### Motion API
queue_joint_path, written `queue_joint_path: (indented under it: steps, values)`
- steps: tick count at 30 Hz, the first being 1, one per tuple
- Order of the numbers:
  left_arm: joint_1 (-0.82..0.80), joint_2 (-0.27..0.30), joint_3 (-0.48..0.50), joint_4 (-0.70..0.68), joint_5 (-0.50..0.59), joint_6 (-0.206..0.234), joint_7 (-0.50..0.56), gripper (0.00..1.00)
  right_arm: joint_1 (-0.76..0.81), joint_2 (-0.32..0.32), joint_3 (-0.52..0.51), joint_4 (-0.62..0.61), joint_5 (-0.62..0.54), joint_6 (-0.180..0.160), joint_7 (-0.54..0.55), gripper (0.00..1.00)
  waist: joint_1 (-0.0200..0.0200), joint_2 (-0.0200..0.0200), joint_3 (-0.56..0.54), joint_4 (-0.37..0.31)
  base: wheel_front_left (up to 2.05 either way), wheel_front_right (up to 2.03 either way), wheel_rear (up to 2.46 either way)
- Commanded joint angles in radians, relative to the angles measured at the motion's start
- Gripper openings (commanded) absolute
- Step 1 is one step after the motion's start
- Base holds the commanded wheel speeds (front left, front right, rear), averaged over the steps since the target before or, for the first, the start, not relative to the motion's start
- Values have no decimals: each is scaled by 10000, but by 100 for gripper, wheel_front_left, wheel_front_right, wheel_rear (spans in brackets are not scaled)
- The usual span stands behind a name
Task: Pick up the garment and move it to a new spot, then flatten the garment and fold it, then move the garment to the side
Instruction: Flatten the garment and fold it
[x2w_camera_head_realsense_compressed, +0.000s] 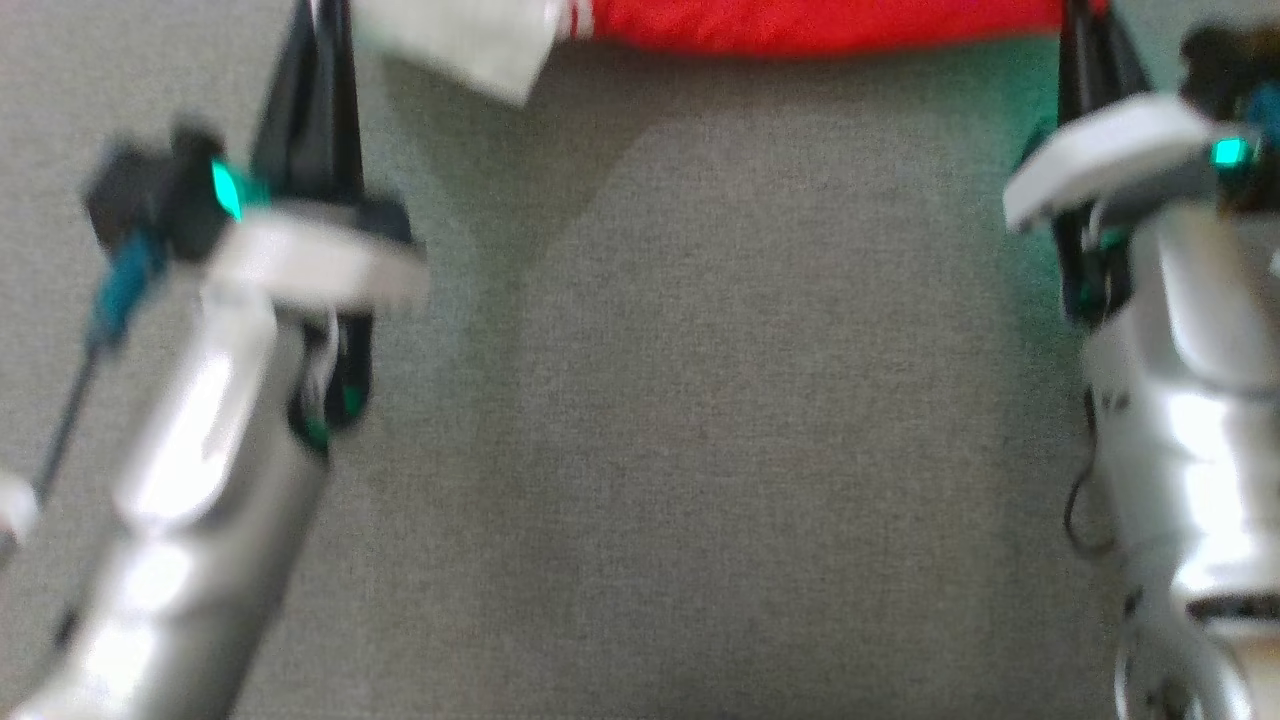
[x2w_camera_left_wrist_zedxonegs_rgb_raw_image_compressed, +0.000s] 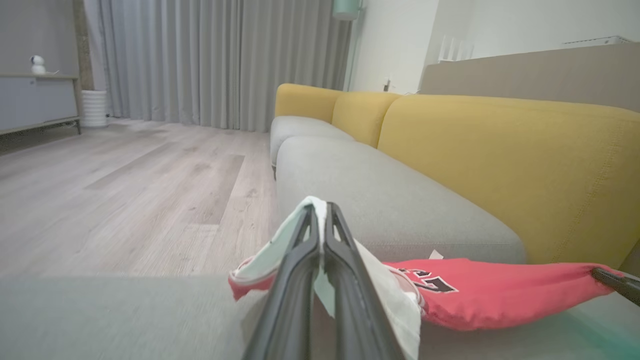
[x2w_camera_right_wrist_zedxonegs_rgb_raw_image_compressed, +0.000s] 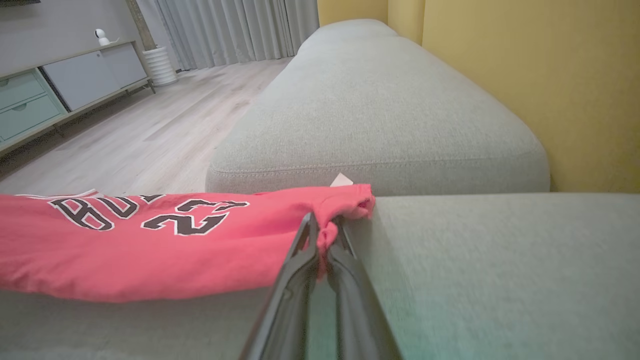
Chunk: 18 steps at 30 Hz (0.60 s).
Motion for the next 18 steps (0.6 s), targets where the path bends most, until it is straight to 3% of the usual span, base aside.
queue_joint_path:
  steps: [1,10,18]
  values:
    - [796,304,604,-773,41,155,-89,0,590,229,269,-723,297,-7,-170,0,2,0,-387,-15,0,0,0]
    - [4263,461,669,-2421,160,629,-47,0,4126,230,225,-3462,1349,-7,552,0,2,0,-1998,68,0,0,0]
    - [6775,866,533,-3938,-7,1454,444,0,7303,230,-106,-6004,1873,-7,1729,0,2,0,-3330,259,0,0,0]
